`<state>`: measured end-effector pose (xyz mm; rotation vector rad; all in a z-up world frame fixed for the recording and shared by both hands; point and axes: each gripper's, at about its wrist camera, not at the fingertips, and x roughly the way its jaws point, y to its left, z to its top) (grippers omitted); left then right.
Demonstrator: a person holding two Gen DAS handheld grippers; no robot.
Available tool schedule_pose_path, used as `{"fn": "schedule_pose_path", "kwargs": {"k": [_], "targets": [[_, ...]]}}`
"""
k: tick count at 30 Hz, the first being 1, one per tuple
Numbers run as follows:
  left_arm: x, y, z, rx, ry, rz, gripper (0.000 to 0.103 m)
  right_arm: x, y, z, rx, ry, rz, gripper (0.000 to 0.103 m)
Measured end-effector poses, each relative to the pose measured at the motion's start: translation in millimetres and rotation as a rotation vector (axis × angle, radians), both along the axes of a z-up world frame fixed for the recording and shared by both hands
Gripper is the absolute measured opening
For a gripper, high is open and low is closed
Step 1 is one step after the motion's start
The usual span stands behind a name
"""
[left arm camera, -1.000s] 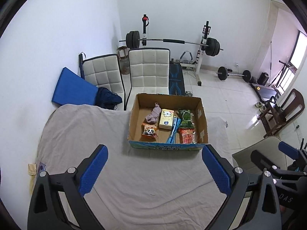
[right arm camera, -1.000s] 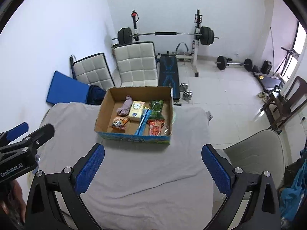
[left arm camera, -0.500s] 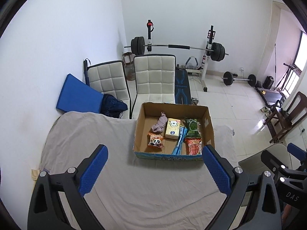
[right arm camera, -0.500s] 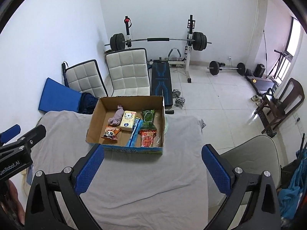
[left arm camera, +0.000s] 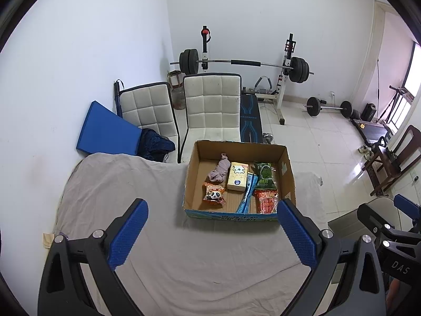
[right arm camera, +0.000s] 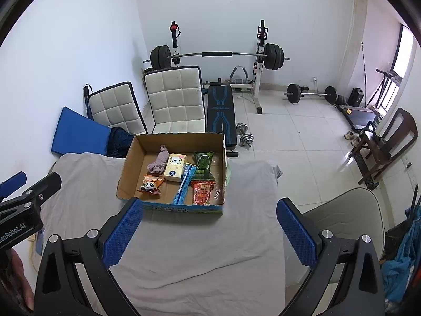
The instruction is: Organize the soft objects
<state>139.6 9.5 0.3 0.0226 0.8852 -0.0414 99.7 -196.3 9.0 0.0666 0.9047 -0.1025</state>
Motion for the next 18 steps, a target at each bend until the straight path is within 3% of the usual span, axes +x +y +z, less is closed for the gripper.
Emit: {"fn": "schedule_pose_path", "kwargs": {"k": [18], "targets": [[1.3, -1.9, -9.4, 0.001, 0.01, -0.007, 0.101, 2.1, 3.3, -4.0, -0.009, -0.004, 0.001, 0.103]]}}
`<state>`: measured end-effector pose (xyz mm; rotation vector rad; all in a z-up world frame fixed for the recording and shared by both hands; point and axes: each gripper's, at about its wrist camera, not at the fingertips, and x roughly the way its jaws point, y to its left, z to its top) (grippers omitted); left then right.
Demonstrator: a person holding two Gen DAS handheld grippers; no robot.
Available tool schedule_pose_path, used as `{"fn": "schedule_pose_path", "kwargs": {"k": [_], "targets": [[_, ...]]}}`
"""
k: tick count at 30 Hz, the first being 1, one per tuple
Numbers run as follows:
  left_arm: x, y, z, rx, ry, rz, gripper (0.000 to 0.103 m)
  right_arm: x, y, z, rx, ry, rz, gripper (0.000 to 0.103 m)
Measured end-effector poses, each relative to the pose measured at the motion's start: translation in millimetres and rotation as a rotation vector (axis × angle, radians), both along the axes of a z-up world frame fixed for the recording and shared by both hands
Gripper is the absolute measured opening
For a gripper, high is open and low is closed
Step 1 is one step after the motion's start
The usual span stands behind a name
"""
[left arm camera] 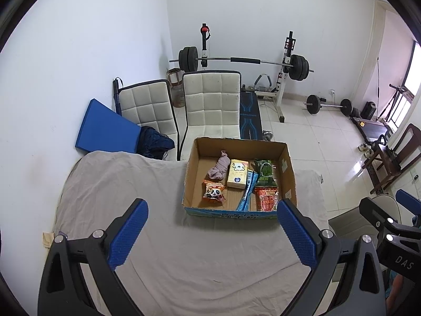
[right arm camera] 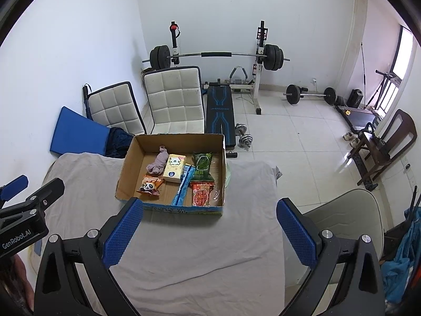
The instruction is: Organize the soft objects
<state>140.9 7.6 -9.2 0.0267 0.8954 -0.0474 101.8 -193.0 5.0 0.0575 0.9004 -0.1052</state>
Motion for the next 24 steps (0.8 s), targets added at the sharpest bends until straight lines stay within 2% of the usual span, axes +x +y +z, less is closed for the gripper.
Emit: {"fn": "schedule_pose_path", "kwargs": {"k": [24], "targets": [[-4.5, 0.8, -3.4, -0.005, -0.002, 0.001, 0.1, -4.5, 0.2, 8.0, -0.003, -0.007, 0.007, 0.103]]}}
